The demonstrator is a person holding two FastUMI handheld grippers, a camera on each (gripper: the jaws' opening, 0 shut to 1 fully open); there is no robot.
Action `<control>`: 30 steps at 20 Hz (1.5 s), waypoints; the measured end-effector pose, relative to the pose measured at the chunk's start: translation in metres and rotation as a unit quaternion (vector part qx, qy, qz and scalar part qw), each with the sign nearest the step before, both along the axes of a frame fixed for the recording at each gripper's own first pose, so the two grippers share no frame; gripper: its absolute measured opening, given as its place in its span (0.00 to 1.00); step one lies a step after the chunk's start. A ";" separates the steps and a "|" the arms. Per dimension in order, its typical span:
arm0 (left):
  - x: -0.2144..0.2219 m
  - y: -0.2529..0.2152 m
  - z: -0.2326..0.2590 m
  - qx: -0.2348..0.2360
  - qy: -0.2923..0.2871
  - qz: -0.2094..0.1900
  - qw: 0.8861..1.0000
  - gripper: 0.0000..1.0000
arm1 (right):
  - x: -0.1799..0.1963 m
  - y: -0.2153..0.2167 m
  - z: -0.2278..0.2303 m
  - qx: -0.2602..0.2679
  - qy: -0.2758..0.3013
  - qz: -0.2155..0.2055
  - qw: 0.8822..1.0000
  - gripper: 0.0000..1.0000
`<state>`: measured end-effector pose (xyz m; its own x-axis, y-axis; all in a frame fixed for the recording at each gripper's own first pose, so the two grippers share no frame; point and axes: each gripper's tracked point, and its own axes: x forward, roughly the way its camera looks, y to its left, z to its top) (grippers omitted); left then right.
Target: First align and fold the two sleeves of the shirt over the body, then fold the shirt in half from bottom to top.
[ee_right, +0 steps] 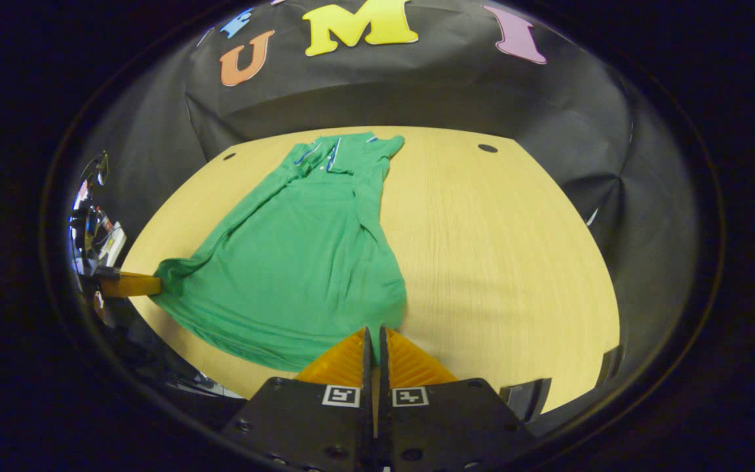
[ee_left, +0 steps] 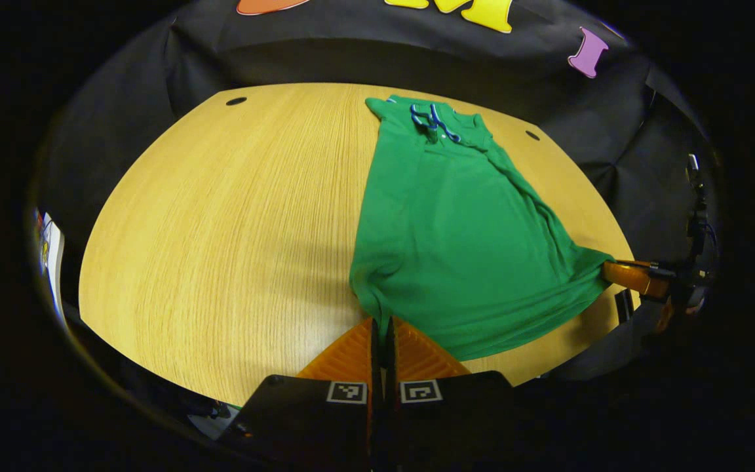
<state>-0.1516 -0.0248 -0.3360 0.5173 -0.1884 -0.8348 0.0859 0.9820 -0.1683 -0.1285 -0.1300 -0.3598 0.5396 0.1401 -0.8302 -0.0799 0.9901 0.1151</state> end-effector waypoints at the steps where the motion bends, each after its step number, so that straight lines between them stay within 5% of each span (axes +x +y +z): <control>1: 0.008 0.000 0.007 -0.001 -0.009 0.001 1.000 0.06 | 0.005 -0.001 0.006 0.003 -0.006 -0.003 1.000 0.04; 19: 0.125 -0.017 0.098 -0.019 -0.123 0.007 0.992 0.06 | 0.124 -0.009 0.108 0.031 -0.107 -0.024 0.993 0.01; 30: 0.251 -0.018 0.131 -0.030 -0.182 0.027 0.982 0.06 | 0.244 -0.003 0.143 0.050 -0.155 -0.044 0.986 0.03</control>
